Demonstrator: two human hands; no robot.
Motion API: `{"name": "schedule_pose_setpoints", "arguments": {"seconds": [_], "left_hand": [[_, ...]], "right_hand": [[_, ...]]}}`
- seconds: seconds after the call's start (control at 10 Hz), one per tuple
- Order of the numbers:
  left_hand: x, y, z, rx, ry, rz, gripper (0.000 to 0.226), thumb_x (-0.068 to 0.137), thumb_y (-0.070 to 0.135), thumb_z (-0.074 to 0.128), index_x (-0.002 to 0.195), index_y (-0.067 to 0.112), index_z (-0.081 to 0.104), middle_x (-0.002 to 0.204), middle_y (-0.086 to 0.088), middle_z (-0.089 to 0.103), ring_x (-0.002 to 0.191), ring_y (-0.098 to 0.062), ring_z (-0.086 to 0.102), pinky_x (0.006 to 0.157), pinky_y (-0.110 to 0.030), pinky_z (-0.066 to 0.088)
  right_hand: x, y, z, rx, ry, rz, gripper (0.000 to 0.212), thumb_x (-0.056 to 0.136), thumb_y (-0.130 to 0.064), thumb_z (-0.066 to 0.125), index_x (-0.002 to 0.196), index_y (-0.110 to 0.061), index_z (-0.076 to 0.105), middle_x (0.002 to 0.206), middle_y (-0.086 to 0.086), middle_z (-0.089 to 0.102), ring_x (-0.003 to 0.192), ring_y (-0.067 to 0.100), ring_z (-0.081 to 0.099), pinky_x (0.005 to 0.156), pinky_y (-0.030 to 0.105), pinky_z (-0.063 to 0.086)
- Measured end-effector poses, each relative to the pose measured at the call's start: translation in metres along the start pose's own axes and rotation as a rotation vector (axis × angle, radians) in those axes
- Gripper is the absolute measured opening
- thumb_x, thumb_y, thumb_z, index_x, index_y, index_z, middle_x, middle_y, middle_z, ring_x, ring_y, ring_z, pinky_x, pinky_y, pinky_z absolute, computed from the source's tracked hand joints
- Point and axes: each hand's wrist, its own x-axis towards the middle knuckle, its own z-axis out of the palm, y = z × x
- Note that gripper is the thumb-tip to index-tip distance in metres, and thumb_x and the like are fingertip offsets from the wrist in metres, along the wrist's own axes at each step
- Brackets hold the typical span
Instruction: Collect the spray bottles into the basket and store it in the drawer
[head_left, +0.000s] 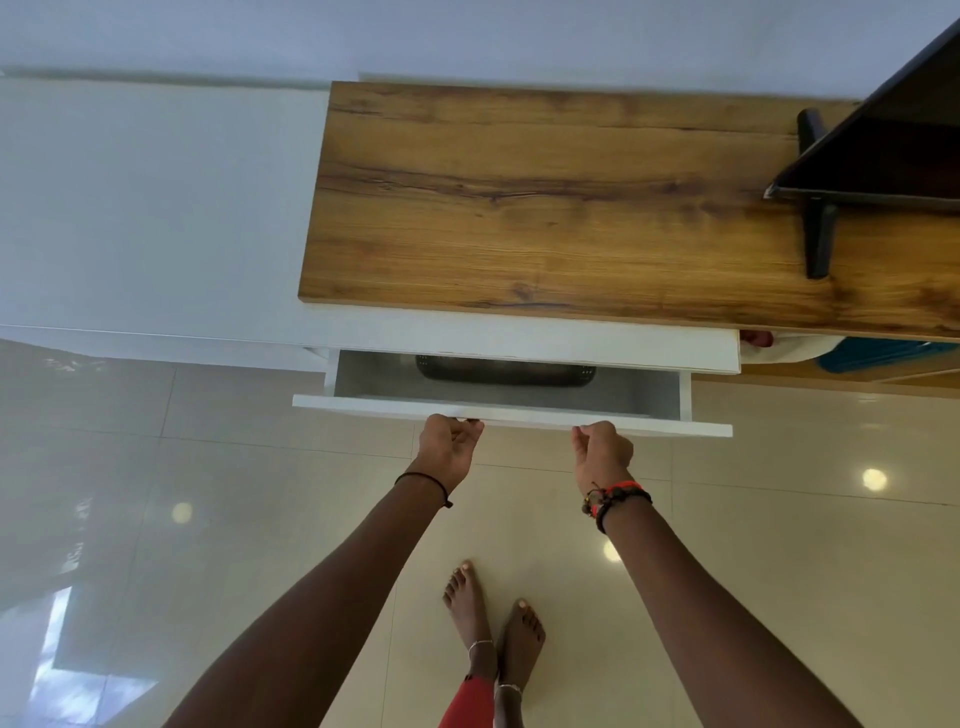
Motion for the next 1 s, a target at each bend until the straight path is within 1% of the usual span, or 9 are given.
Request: {"name": "schedule_pose_setpoints", "arguments": {"seconds": [0.1, 0.2, 0.3, 0.4, 0.6, 0.7, 0.8, 0.9, 1.0], "left_hand": [[0.006, 0.011, 0.008, -0.093, -0.004, -0.003, 0.034, 0.09, -0.018, 0.025, 0.105, -0.007, 0.054, 0.111, -0.018, 0.054, 0.121, -0.029, 0.048, 0.117, -0.035, 0.033], [0.012, 0.019, 0.01, -0.115, -0.011, 0.01, 0.049, 0.09, -0.017, 0.02, 0.133, -0.01, 0.043, 0.139, -0.019, 0.047, 0.136, -0.028, 0.043, 0.118, -0.034, 0.03], [0.018, 0.028, 0.015, -0.145, -0.009, 0.046, 0.057, 0.088, -0.018, 0.017, 0.142, -0.007, 0.034, 0.148, -0.019, 0.04, 0.138, -0.027, 0.041, 0.117, -0.032, 0.033], [0.019, 0.035, 0.018, -0.163, -0.026, 0.072, 0.061, 0.086, -0.022, 0.016, 0.143, -0.007, 0.032, 0.149, -0.02, 0.039, 0.139, -0.027, 0.04, 0.117, -0.032, 0.034], [0.028, 0.049, 0.03, -0.142, -0.046, 0.082, 0.061, 0.086, -0.021, 0.014, 0.141, -0.007, 0.036, 0.148, -0.02, 0.04, 0.139, -0.026, 0.04, 0.117, -0.031, 0.032], [0.03, 0.053, 0.03, -0.102, -0.037, 0.082, 0.06, 0.086, -0.02, 0.014, 0.139, -0.008, 0.038, 0.146, -0.019, 0.042, 0.137, -0.025, 0.042, 0.116, -0.031, 0.034], [0.031, 0.051, 0.027, -0.034, -0.064, 0.081, 0.059, 0.086, -0.02, 0.016, 0.138, -0.007, 0.039, 0.145, -0.017, 0.044, 0.137, -0.024, 0.043, 0.115, -0.032, 0.036], [0.028, 0.056, 0.021, 0.12, -0.112, 0.115, 0.054, 0.088, -0.02, 0.023, 0.134, -0.001, 0.043, 0.126, -0.009, 0.055, 0.125, -0.02, 0.051, 0.113, -0.033, 0.035], [0.022, 0.058, 0.017, 0.26, -0.097, 0.145, 0.041, 0.092, -0.013, 0.03, 0.119, 0.009, 0.052, 0.102, 0.0, 0.056, 0.1, -0.012, 0.056, 0.101, -0.027, 0.041]], "right_hand": [[0.003, -0.018, 0.007, 0.107, -0.024, 0.095, 0.018, 0.082, 0.013, 0.042, 0.086, 0.001, 0.054, 0.098, 0.014, 0.055, 0.073, 0.017, 0.054, 0.09, 0.024, 0.051], [0.007, -0.023, 0.012, 0.086, -0.053, 0.108, 0.02, 0.082, 0.015, 0.041, 0.084, 0.002, 0.055, 0.107, 0.015, 0.055, 0.09, 0.022, 0.057, 0.092, 0.028, 0.05], [0.005, -0.031, 0.02, 0.076, -0.119, 0.066, 0.033, 0.082, 0.02, 0.035, 0.102, 0.002, 0.055, 0.117, 0.017, 0.059, 0.114, 0.024, 0.058, 0.093, 0.034, 0.047], [0.002, -0.036, 0.024, 0.136, -0.154, 0.068, 0.057, 0.08, 0.021, 0.03, 0.13, -0.001, 0.046, 0.129, 0.015, 0.058, 0.121, 0.022, 0.058, 0.097, 0.037, 0.045], [-0.001, -0.051, 0.04, 0.102, -0.207, 0.072, 0.056, 0.079, 0.022, 0.026, 0.128, 0.002, 0.046, 0.131, 0.009, 0.052, 0.128, 0.02, 0.053, 0.103, 0.04, 0.04], [-0.003, -0.057, 0.042, 0.025, -0.218, 0.07, 0.039, 0.078, 0.021, 0.026, 0.093, 0.0, 0.055, 0.119, 0.008, 0.054, 0.126, 0.02, 0.054, 0.104, 0.04, 0.041], [-0.002, -0.057, 0.039, -0.015, -0.236, 0.054, 0.035, 0.079, 0.02, 0.026, 0.082, -0.004, 0.052, 0.107, 0.005, 0.055, 0.126, 0.021, 0.053, 0.106, 0.041, 0.041], [-0.004, -0.056, 0.039, -0.137, -0.214, 0.012, 0.027, 0.085, 0.014, 0.032, 0.096, 0.001, 0.054, 0.093, 0.006, 0.057, 0.122, 0.022, 0.054, 0.108, 0.04, 0.042], [-0.009, -0.052, 0.039, -0.277, -0.161, -0.027, 0.026, 0.089, 0.007, 0.038, 0.107, 0.003, 0.056, 0.118, 0.015, 0.059, 0.124, 0.028, 0.052, 0.108, 0.041, 0.042]]}}
